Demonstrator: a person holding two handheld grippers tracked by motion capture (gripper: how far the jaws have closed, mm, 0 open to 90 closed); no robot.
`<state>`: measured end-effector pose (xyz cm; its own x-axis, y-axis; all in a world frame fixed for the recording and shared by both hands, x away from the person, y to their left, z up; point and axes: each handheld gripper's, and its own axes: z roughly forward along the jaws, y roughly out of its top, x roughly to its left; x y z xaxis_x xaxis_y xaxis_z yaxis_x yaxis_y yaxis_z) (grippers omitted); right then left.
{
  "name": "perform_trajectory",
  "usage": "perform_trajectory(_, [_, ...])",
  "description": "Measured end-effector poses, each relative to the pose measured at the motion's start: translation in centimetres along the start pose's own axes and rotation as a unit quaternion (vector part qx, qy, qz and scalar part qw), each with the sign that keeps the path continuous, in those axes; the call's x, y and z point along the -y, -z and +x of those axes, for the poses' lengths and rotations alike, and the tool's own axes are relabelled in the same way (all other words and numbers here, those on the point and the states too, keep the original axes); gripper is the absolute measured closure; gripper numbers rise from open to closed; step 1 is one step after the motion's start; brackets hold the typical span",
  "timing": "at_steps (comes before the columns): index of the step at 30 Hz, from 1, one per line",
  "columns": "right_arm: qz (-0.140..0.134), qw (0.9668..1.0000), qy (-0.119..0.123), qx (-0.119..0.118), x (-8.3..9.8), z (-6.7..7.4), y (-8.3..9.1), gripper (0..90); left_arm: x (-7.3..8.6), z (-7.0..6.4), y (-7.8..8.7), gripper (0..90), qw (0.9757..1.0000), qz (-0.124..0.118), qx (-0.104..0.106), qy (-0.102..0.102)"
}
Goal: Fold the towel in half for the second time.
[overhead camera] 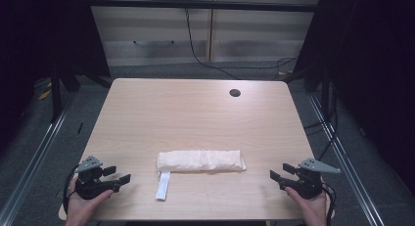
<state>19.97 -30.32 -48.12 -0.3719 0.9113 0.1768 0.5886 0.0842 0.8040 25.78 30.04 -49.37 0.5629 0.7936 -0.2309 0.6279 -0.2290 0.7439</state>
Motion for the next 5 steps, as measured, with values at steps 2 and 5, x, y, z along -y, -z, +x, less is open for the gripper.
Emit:
perform_trajectory(2, [0.004, 0.9999, -0.004, 0.009, 0.15, -0.2, -0.23, 35.3, 0.01, 0.11, -0.22, 26.2, 0.9999, 0.007, -0.012, -0.006])
perform_trajectory(5, [0.004, 0.9998, -0.002, 0.022, 0.1, -0.31, -0.48, 33.8, -0.07, -0.16, -0.42, 26.0, 0.9999, 0.009, -0.011, -0.01])
